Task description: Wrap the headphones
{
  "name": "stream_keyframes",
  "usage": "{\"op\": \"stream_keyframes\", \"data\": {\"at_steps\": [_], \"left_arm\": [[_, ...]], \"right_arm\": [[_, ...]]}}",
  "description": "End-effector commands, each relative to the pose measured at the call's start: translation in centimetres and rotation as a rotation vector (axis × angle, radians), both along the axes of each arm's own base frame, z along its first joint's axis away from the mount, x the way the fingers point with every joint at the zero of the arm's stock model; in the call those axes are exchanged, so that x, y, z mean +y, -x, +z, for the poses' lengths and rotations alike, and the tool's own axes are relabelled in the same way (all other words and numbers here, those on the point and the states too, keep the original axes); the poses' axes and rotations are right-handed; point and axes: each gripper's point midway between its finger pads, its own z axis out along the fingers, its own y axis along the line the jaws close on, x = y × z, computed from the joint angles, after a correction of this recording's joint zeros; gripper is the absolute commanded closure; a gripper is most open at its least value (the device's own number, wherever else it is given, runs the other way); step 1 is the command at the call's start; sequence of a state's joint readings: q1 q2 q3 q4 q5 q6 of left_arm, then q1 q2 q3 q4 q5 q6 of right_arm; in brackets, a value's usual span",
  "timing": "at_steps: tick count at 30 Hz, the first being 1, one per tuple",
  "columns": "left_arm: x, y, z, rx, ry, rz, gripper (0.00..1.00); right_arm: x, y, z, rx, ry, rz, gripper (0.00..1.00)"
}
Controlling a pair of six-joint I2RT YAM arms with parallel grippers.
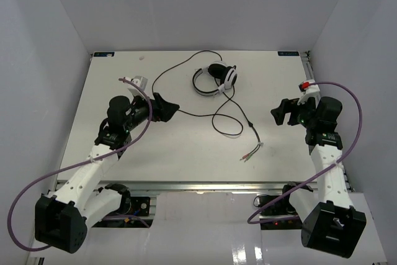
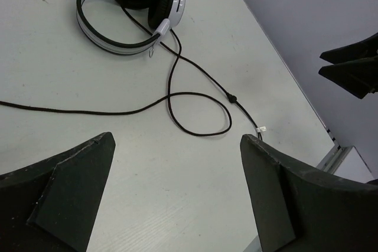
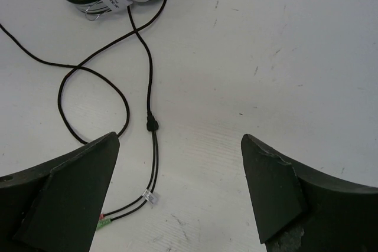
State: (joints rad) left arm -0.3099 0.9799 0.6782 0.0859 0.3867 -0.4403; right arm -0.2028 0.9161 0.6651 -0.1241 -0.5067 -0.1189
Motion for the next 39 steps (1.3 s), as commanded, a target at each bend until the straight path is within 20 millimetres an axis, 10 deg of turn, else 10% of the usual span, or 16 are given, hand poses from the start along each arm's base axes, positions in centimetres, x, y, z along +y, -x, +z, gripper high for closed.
{"op": "stream_keyframes", "data": {"at_steps": [1,6,14,19,35,39], "left_arm": [[-1.3,-1.6,-0.6,0.070,0.019,-0.046,0.02],[-3.8,-6.0,-4.8,0.397,0.039,-0.061,0.02],[-7.6,-15.1,-11.6,0.669,-0.179,0.116,0.03],[-9.0,-19.3,-15.0,0.751,-0.309,0.283,0.22],[-8.6,-21.5,-21.8,0.855,-0.350,0.526,0.49],[-7.9,-21.1,-24.6,0.868,-0.421,0.519,0.76]], "right_arm": [[5.0,1.6,3.0,-0.156,0.002,0.419,0.10],[8.5,4.0,1.8,-0.163,-0.040,0.734,0.10],[6.9,1.6,-1.5,-0.082,0.023,0.578,0.10],[7.2,1.9,-1.8,-0.072,0.003,0.590,0.10],[7.3,2.1,-0.5,-0.093,-0.007,0.595,0.10],[7.1,2.2,-0.4,-0.099,-0.009,0.591,0.10]]}}
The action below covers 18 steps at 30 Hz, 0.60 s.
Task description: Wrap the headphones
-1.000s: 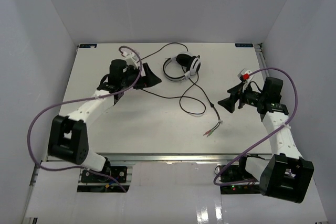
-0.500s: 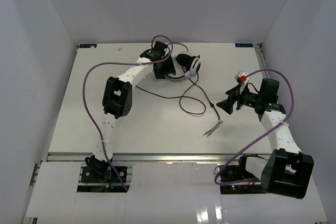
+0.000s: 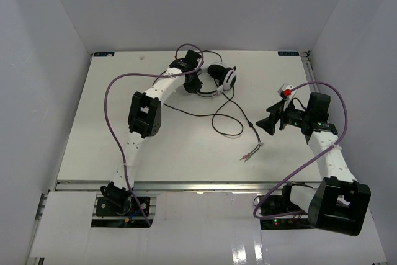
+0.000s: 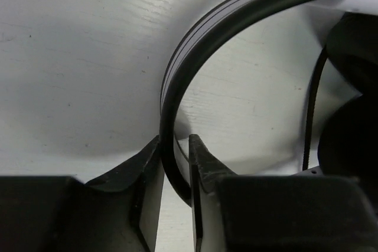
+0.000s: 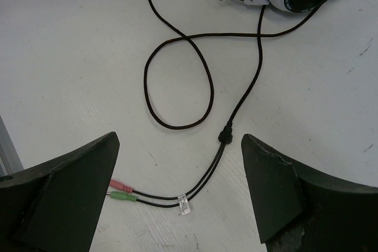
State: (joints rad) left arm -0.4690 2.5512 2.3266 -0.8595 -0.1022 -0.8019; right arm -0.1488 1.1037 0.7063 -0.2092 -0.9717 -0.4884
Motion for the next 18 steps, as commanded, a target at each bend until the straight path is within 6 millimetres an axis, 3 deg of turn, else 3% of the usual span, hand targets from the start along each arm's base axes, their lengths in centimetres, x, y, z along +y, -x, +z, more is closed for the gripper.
{"op": "stream_keyframes", "data": {"at_steps": [1,2,5,9,10,12,15,18], "left_arm": [[1.9,1.2,-3.9,0.057,-0.113,-0.010,0.87],[2.1,1.2,-3.6,0.041,-0.124,-0.025,0.96],[2.7,0.2,-1.0,-0.069,-0.154,-0.069,1.00],[2.8,-0.5,10.4,-0.346,-0.133,-0.175,1.00],[3.2,0.0,14.4,-0.433,-0.129,-0.207,1.00],[4.2,1.6,20.1,-0.550,-0.139,-0.251,1.00],[7.1,4.8,25.7,-0.643,-0.206,-0.255,1.00],[10.4,9.3,29.1,-0.701,-0.249,-0.236,1.00]], "right_arm": [[0.1,0.0,1.6,-0.053,-0.014,0.012,0.10],[0.0,0.1,1.6,-0.054,-0.015,0.013,0.10],[0.2,0.6,1.4,-0.052,-0.019,0.039,0.10],[1.3,3.0,0.8,-0.051,-0.023,0.178,0.10],[1.6,3.4,0.9,-0.117,0.003,0.238,0.10],[2.0,4.9,0.3,-0.111,0.014,0.305,0.10],[2.2,4.4,1.1,-0.198,0.042,0.332,0.10],[3.0,1.8,3.1,-0.271,0.066,0.282,0.10]]}}
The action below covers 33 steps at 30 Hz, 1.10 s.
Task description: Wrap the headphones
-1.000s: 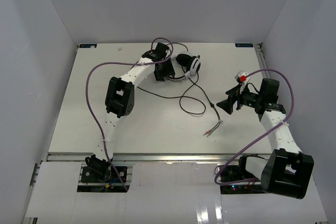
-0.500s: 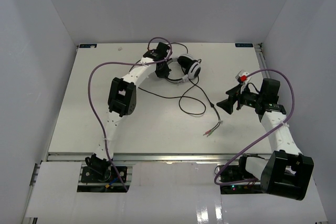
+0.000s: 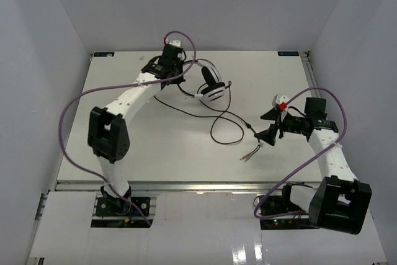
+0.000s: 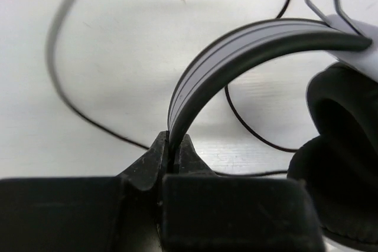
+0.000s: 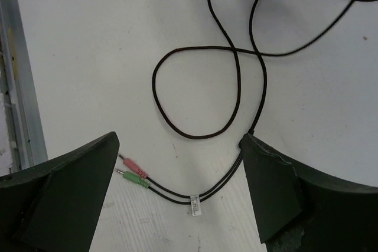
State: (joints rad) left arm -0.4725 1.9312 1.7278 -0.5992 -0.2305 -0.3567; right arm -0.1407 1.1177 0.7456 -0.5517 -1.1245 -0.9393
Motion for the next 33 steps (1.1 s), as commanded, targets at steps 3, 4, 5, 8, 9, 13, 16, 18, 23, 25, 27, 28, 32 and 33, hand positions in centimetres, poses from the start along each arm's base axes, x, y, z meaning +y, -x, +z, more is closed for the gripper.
{"op": "stream_keyframes", "data": {"at_steps": [3,4,5,8,9,13,16,18,23,25,27,28,32,33], "left_arm": [[5.7,8.5,17.0,-0.382,0.061,-0.026,1.00],[6.1,9.8,17.5,-0.390,0.079,-0.025,1.00],[6.7,11.2,18.3,-0.403,0.111,-0.018,1.00],[6.9,13.9,19.3,-0.395,0.178,-0.035,1.00],[7.1,14.8,19.8,-0.396,0.205,-0.035,1.00],[7.4,16.6,21.0,-0.394,0.257,-0.032,1.00],[7.7,17.3,21.8,-0.397,0.275,-0.018,1.00],[8.0,17.4,22.5,-0.402,0.283,-0.004,1.00],[8.7,17.2,22.4,-0.389,0.264,0.048,1.00],[8.8,17.1,22.2,-0.384,0.270,0.062,1.00],[8.5,17.2,22.0,-0.378,0.291,0.062,1.00],[8.3,17.2,21.9,-0.375,0.307,0.057,1.00],[6.6,17.3,21.9,-0.358,0.421,0.036,1.00],[6.2,17.3,22.0,-0.354,0.451,0.031,1.00]], "right_arm": [[3.6,-4.0,5.6,-0.246,0.052,0.001,0.10],[5.3,-4.2,6.4,-0.286,0.059,0.028,0.10],[7.0,-3.8,6.8,-0.312,0.055,0.084,0.10],[10.0,-4.8,9.6,-0.369,0.010,0.162,0.10],[10.6,-5.2,10.5,-0.361,-0.022,0.164,0.10],[12.7,-7.6,14.5,-0.323,-0.180,0.166,0.10],[14.4,-5.2,15.6,-0.210,-0.284,0.314,0.09],[15.1,-2.7,15.5,-0.156,-0.314,0.432,0.06],[15.2,-4.4,12.2,-0.236,-0.142,0.225,0.05],[13.7,-6.4,11.9,-0.279,-0.062,0.110,0.06],[12.4,-7.6,12.1,-0.273,-0.050,0.050,0.08],[12.6,-6.8,12.1,-0.250,-0.075,0.097,0.08],[15.4,-3.8,10.6,-0.138,-0.149,0.263,0.10],[15.9,-3.7,10.2,-0.114,-0.156,0.261,0.10]]}}
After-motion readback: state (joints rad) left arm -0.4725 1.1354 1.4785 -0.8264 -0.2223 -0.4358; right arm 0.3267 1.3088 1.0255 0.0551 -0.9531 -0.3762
